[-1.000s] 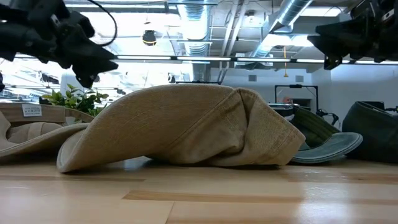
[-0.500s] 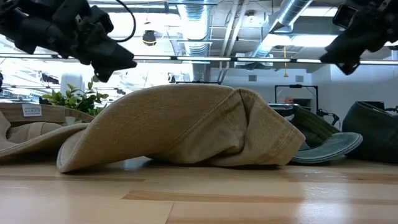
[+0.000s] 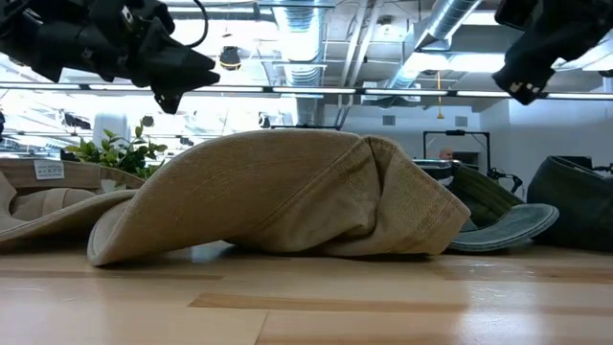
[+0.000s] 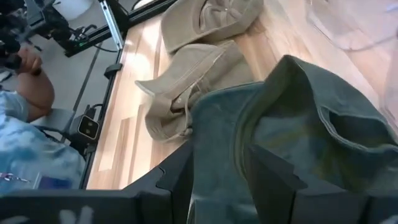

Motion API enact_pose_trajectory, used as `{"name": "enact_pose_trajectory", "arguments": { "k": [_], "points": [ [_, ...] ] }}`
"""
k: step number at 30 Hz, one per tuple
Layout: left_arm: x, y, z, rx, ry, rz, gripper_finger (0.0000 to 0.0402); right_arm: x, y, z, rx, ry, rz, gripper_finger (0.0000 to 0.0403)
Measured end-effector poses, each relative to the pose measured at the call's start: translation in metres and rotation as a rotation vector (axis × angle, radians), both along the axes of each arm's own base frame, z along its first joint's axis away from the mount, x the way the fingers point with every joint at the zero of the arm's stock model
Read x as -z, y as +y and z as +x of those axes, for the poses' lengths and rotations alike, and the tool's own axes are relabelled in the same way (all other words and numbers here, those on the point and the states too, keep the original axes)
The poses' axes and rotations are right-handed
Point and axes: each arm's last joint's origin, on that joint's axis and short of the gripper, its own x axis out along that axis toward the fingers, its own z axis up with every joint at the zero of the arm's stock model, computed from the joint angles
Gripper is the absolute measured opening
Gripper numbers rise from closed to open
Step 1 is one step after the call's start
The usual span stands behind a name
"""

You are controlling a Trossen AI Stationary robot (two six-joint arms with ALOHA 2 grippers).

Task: Pick & Place hat
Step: Put the right brown cap into the right transparent bin

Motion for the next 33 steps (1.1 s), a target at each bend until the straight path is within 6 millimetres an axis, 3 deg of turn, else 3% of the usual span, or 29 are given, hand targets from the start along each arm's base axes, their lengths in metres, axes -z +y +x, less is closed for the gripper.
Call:
{"name": "enact_pose_trajectory", "arguments": {
  "k": [6, 14, 19, 24, 33],
  "points": [
    [0.002, -0.012, 0.001, 0.061, 0.104, -0.048, 0.0117, 0.002, 0.006, 0.016, -0.030, -0.033, -0.071, 0.0129],
    [-0.023, -0.033, 0.004, 0.127, 0.217, 0.015, 0.0117, 0.007, 0.009, 0.033, -0.055, -0.052, -0.110, 0.0129],
    [-0.024, -0.039, 0.002, 0.151, 0.264, 0.038, 0.0117, 0.013, 0.010, 0.041, -0.062, -0.035, -0.122, 0.0129],
    [-0.011, -0.041, 0.010, 0.100, 0.345, -0.049, 0.0117, 0.019, 0.012, 0.049, -0.064, -0.011, -0.125, 0.0129],
    [0.023, -0.051, 0.045, 0.096, 0.437, -0.279, 0.0117, 0.029, 0.013, 0.059, -0.066, 0.032, -0.131, 0.0129]
  ]
}}
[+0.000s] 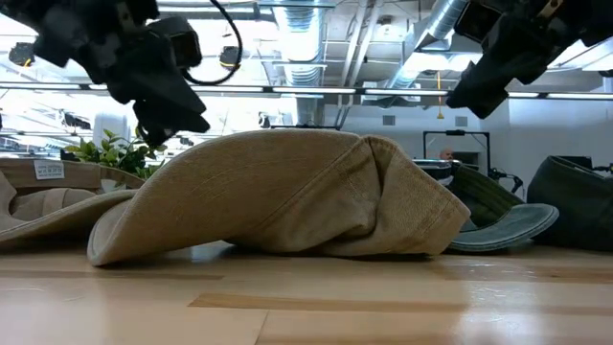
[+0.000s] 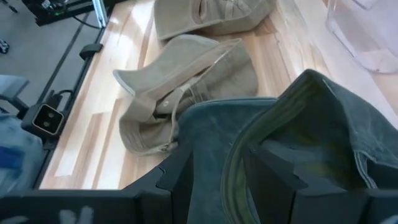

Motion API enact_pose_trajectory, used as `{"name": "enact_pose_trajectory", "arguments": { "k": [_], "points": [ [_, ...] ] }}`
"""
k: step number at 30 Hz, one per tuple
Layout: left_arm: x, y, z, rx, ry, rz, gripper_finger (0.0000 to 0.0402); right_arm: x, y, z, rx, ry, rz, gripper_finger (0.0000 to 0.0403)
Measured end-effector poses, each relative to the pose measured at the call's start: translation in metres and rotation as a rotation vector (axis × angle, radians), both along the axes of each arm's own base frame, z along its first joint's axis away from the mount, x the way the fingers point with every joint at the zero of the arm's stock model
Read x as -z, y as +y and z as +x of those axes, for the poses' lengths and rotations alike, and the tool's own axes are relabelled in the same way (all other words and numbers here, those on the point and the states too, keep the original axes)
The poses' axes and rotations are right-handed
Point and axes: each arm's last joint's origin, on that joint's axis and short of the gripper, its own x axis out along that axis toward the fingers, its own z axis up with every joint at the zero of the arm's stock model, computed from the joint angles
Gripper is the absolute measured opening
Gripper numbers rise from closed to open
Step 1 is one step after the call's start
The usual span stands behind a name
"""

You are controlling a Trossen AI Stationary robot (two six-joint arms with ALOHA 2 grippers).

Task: Pick & Place hat
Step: Put the right brown cap into the right transparent bin

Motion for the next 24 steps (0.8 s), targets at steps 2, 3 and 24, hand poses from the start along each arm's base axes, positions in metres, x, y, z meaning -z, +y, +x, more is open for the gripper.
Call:
{"name": "enact_pose_trajectory", "arguments": {
  "k": [2, 3, 24],
  "points": [
    [0.005, -0.002, 0.004, -0.002, 0.019, -0.052, 0.0117, 0.001, 0.000, 0.001, 0.000, 0.005, -0.001, 0.0129],
    [0.007, -0.002, 0.006, -0.012, 0.035, -0.072, 0.0117, 0.002, 0.000, 0.002, 0.000, 0.006, -0.001, 0.0129],
    [0.016, -0.008, 0.041, -0.029, 0.282, -0.219, 0.0117, 0.003, 0.001, 0.003, -0.008, 0.003, -0.004, 0.0129]
  ]
}}
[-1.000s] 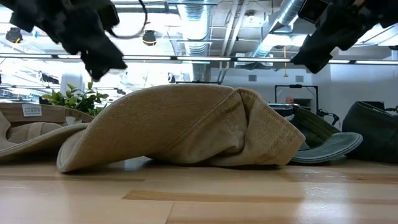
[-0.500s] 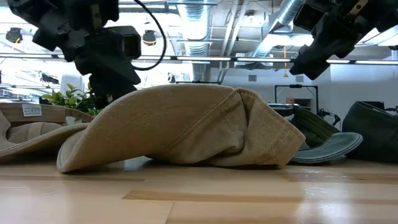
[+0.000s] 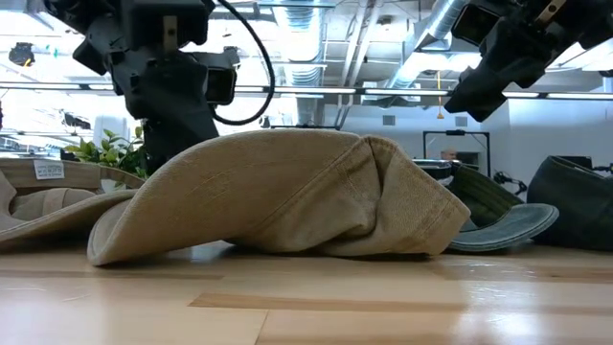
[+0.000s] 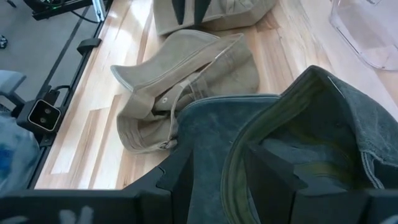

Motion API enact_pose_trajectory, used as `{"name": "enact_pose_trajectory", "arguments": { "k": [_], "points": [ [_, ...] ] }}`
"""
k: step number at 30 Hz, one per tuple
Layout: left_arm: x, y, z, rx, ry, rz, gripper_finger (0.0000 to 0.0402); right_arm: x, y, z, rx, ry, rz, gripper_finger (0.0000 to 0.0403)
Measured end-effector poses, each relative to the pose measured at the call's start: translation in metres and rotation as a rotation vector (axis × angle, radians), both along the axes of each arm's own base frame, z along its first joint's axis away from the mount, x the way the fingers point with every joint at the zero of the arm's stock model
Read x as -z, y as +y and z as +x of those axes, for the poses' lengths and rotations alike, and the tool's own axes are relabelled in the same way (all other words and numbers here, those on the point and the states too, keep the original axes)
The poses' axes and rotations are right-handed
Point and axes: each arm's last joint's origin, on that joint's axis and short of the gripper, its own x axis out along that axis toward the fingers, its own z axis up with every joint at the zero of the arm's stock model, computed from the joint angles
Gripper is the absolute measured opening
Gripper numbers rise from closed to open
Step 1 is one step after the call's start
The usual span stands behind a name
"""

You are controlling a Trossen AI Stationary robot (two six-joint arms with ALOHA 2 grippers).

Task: Pick & Place hat
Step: Put the right brown cap into the right transparent bin

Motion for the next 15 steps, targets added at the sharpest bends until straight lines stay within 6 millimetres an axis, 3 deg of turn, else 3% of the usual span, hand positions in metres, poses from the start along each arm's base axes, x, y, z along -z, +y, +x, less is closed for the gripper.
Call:
{"name": "enact_pose_trajectory", "arguments": {
  "k": [15],
  "points": [
    [0.0049, 0.0099, -0.0026, -0.048, 0.080, -0.025, 0.0117, 0.0001, 0.0000, 0.0000, -0.001, 0.000, -0.002, 0.0129]
  ]
}}
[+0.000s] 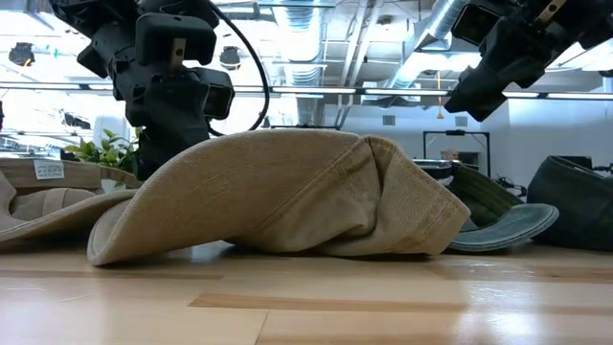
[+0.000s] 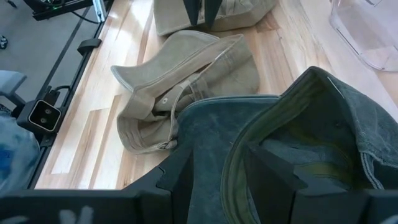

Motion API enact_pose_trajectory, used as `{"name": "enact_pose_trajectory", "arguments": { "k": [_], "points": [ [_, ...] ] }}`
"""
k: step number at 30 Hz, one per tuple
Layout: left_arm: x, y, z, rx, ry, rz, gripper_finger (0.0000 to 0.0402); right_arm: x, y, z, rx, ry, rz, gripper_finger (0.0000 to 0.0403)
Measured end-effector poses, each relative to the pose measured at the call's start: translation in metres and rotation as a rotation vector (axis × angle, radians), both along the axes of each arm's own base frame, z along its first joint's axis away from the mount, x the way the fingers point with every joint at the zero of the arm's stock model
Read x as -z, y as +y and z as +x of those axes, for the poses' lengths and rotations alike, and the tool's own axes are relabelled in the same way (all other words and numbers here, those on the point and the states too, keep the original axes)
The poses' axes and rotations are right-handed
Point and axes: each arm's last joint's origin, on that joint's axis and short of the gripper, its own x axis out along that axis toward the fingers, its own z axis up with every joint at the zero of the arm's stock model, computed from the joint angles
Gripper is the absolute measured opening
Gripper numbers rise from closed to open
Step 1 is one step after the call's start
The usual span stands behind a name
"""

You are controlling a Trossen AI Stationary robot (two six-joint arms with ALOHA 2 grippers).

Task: Pick & Place hat
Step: Put the right brown cap into the right transparent bin

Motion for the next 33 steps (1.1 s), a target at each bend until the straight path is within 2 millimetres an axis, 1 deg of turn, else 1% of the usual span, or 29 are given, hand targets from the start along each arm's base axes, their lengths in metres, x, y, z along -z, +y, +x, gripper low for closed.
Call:
{"name": "enact_pose_trajectory", "arguments": {
  "k": [25, 33],
  "points": [
    [0.002, 0.001, -0.001, -0.006, 0.010, 0.030, 0.0117, 0.000, 0.000, 0.000, 0.000, 0.000, -0.001, 0.0129],
    [0.022, -0.001, 0.005, 0.008, 0.070, 0.026, 0.0117, -0.001, 0.000, 0.000, 0.001, -0.007, 0.000, 0.0129]
  ]
}}
